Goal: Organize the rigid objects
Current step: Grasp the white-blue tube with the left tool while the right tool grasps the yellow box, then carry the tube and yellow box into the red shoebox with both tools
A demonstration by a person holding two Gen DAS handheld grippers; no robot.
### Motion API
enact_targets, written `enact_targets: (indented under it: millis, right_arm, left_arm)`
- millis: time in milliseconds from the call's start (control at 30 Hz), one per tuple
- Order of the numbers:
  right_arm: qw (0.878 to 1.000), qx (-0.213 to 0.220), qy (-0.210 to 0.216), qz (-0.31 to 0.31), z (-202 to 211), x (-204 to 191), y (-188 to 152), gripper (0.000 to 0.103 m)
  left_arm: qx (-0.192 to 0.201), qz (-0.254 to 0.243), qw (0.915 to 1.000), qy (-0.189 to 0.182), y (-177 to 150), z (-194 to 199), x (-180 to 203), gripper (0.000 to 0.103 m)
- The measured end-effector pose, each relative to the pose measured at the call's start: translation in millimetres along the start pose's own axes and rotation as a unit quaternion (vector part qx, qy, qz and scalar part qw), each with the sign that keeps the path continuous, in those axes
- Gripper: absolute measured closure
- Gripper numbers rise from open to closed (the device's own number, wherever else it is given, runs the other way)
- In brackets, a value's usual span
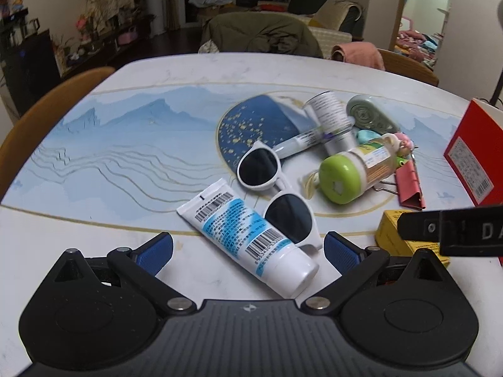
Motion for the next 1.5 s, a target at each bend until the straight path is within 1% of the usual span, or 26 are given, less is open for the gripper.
enact_targets:
  millis: [100, 233, 267, 333, 367, 400, 467, 533, 600, 633, 667, 700, 800, 867, 967, 1133, 1300, 1500]
  right_arm:
    - [1.0, -0.014, 0.002, 0.001, -7.9, -5.4, 0.9, 0.029]
    - [1.0, -0.028, 0.004, 0.003, -14.9, -9.4, 1.9, 0.033]
    - [0.999, -0.032, 0.006, -0.002, -16.6, -8.5, 2.1, 0.035]
    - [0.999, -0.04, 0.008, -0.009, -20.3, -7.4, 2.5, 0.038]
    - [0.999, -0.043, 0.009, -0.012, -21.9, -6.9, 2.6, 0.041]
    - [0.999, -0.046, 0.009, -0.013, -23.2, -6.4, 2.4, 0.047]
    - [0.998, -0.051, 0.01, -0.018, -25.7, -5.1, 1.0, 0.057]
    - [0.998, -0.053, 0.017, -0.024, -26.4, -3.8, -0.5, 0.058]
    - [0.998, -0.052, 0.016, -0.021, -26.0, -4.9, -0.6, 0.057]
    - [0.998, -0.052, 0.017, -0.02, -25.7, -5.4, -0.3, 0.058]
    - [0.998, -0.051, 0.018, -0.018, -25.5, -6.2, 0.0, 0.061]
    - [0.998, -0.05, 0.02, -0.016, -24.9, -7.2, 0.2, 0.065]
    - [0.999, -0.046, 0.022, -0.011, -22.6, -9.1, 1.5, 0.071]
    - [0.999, -0.044, 0.021, -0.009, -21.3, -8.5, 1.1, 0.073]
    - [0.999, -0.041, 0.018, -0.013, -17.4, -6.9, 0.6, 0.074]
    - [0.999, -0.028, 0.009, -0.02, -4.6, -5.4, -2.2, 0.074]
    - [1.0, -0.01, 0.004, -0.024, 15.6, -6.0, -4.8, 0.074]
    - [0.999, 0.018, -0.002, -0.033, 49.7, -5.9, -6.9, 0.074]
  left_arm:
    - [-0.009, 0.007, 0.9999, 0.003, 0.4, -5.5, -2.7, 0.001]
    - [-0.023, 0.014, 0.9996, -0.002, -0.6, -10.4, -5.7, 0.005]
    - [-0.026, 0.016, 0.9995, -0.004, -0.5, -11.3, -6.0, 0.007]
    - [-0.031, 0.017, 0.9994, -0.005, -0.9, -12.7, -6.9, 0.014]
    - [-0.034, 0.018, 0.9992, -0.006, -0.9, -13.3, -7.6, 0.021]
    - [-0.037, 0.02, 0.9991, -0.008, -1.1, -14.0, -8.3, 0.027]
    - [-0.036, 0.019, 0.9992, -0.005, -1.3, -13.2, -9.1, 0.031]
    - [-0.035, 0.018, 0.9992, -0.007, -1.0, -12.9, -10.2, 0.035]
    - [-0.033, 0.016, 0.9993, -0.01, -0.4, -12.1, -10.6, 0.049]
    - [-0.033, 0.015, 0.9993, -0.011, -0.1, -11.5, -10.8, 0.052]
    - [-0.033, 0.015, 0.9993, -0.01, -0.1, -10.9, -11.1, 0.057]
    - [-0.033, 0.015, 0.9993, -0.008, 0.3, -10.8, -12.0, 0.059]
    - [-0.029, 0.008, 0.9996, -0.002, 0.6, -8.8, -14.2, 0.065]
    - [-0.026, 0.003, 0.9997, 0.004, 1.4, -7.7, -16.7, 0.067]
    - [-0.02, -0.003, 0.9997, 0.011, 1.2, -4.4, -21.3, 0.067]
    - [-0.006, -0.009, 0.9999, 0.004, 0.3, 9.9, -27.1, 0.068]
    - [0.009, -0.011, 0.9998, -0.015, 2.7, 32.7, -28.7, 0.068]
    - [0.022, -0.022, 0.9982, -0.051, 8.8, 65.5, -23.7, 0.068]
Point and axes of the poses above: each gripper's, at about its wrist camera, not at the fingertips, and z roughly against the way its jaws point, x to its right, y to its top, the point moved 1 cm from there along -z, roughly the way its jaws point, and after that the axes turned 8 degrees about z, right-handed, at the moved point
